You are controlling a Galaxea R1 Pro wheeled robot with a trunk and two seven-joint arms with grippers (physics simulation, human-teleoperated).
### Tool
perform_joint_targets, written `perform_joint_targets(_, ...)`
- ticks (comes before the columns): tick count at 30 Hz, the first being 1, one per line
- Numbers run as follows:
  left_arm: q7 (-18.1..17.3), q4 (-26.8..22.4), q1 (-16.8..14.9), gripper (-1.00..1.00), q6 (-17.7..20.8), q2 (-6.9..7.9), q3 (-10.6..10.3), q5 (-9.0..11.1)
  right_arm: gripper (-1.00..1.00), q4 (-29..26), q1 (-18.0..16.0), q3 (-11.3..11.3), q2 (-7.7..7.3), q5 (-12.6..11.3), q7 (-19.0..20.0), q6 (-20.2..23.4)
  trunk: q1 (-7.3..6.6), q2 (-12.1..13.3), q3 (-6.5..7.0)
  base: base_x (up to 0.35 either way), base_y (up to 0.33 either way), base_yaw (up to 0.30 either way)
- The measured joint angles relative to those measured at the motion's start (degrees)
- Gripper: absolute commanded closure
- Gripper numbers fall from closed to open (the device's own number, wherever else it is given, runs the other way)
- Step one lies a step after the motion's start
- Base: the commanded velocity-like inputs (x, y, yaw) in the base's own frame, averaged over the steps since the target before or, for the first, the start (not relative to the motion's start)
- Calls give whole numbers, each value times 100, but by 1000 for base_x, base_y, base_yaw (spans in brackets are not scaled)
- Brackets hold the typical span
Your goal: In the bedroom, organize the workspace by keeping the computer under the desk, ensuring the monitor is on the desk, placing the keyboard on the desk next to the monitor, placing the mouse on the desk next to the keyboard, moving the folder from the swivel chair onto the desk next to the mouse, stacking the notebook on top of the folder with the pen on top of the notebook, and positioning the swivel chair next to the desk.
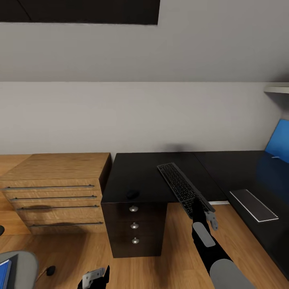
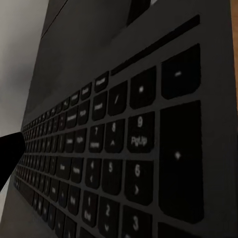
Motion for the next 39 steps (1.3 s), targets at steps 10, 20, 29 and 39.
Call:
perform_joint_targets(10,0,0,1,-100,0,0,0,0,-100,0,0,11,-1,1,7,1,1,0,0,-34,0,0)
perform_joint_targets(20,1,1,0,-100,-1,3,0,0,-100,9,0,14,-1,1,10,1,1,0,0,-137,0,0)
perform_joint_targets(29,0,0,0,-100,0,1,0,0,-100,9,0,13,-5,1,18,1,2,0,0,-127,0,0)
perform_joint_targets(39,0,0,0,-100,0,0,0,0,-100,17,0,21,-1,6,31,0,0,0,0,-75,0,0)
